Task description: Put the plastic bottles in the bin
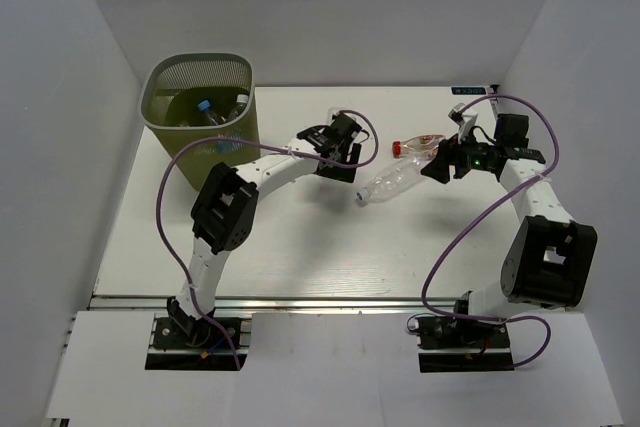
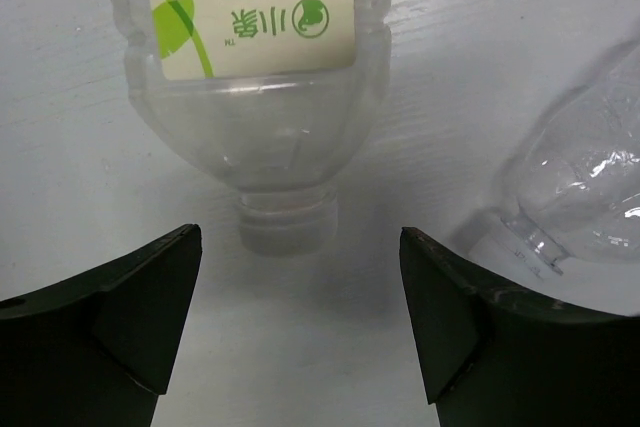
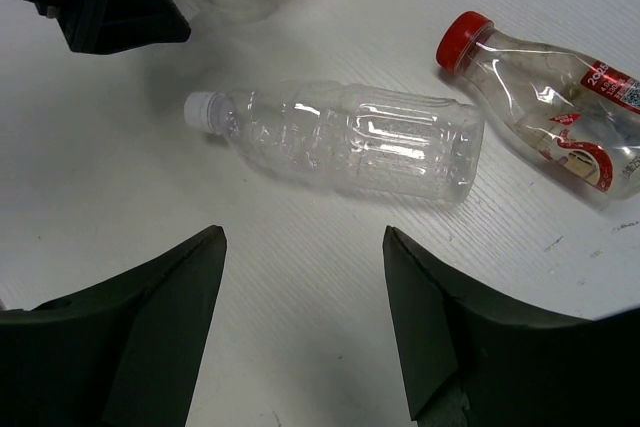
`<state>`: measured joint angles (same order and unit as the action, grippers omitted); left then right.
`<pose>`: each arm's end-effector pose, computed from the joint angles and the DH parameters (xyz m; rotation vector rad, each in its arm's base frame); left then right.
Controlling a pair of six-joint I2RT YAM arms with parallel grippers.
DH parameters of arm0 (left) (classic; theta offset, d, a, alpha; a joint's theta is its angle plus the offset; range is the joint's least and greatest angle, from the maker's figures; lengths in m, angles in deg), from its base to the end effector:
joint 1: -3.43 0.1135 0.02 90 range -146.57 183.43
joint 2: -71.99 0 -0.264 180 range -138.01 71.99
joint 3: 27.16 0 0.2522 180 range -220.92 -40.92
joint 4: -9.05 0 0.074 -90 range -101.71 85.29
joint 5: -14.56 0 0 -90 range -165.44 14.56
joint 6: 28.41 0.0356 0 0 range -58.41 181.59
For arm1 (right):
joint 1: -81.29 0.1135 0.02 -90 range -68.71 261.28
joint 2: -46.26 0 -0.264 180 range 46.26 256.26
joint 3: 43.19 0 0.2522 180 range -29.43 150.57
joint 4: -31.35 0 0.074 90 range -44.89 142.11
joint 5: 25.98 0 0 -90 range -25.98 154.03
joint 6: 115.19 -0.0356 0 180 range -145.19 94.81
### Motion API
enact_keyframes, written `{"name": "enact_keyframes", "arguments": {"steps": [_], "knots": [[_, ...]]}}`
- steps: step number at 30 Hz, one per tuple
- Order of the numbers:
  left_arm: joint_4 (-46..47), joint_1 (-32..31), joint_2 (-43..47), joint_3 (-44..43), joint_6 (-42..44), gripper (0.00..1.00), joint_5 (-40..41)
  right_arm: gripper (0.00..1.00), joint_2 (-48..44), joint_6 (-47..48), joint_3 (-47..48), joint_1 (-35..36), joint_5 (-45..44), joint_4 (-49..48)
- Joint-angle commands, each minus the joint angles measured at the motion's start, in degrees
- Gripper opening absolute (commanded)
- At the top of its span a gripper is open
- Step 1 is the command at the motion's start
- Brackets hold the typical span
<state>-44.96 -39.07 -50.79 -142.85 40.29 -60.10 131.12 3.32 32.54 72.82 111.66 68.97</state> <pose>0.3496 -0.3076 0.2095 0.3859 2.5480 -0.0562 0.3130 -0.0200 0.2650 -0.7319 2.0168 0.6191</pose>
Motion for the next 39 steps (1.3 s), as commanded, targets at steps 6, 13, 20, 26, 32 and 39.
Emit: {"name": "enact_keyframes", "arguments": {"steps": [6, 13, 20, 26, 32, 39], "knots": [[-0.62, -0.04, -5.71, -7.14, -1.99, 0.83, 1.10, 0.70, -1.01, -1.09, -1.42, 0.03, 1.93, -1.36], [-0.09, -0.04, -5.80, -6.09, -1.99, 0.41, 1.63, 0.68, -1.71, -0.91, -3.00, 0.03, 1.85, -1.62], [4.47, -0.04, 3.75, -4.59, 0.02, 0.17, 1.63, 0.64, -1.89, 2.94, -3.53, 0.21, 2.46, 0.66], [4.92, -0.13, 11.77, -13.72, 3.63, 0.08, 1.02, 0.89, -2.24, 17.26, -2.13, 0.38, 7.99, 7.50], [0.52, 0.92, 17.74, -25.34, 6.00, 0.06, 8.48, 0.90, -0.05, 23.17, 0.69, 0.73, 11.42, 10.51], [-1.41, 5.40, 32.75, -13.25, 1.53, 0.09, 29.65, 0.90, 0.83, 22.81, 1.22, 1.44, 11.95, 10.33]]}}
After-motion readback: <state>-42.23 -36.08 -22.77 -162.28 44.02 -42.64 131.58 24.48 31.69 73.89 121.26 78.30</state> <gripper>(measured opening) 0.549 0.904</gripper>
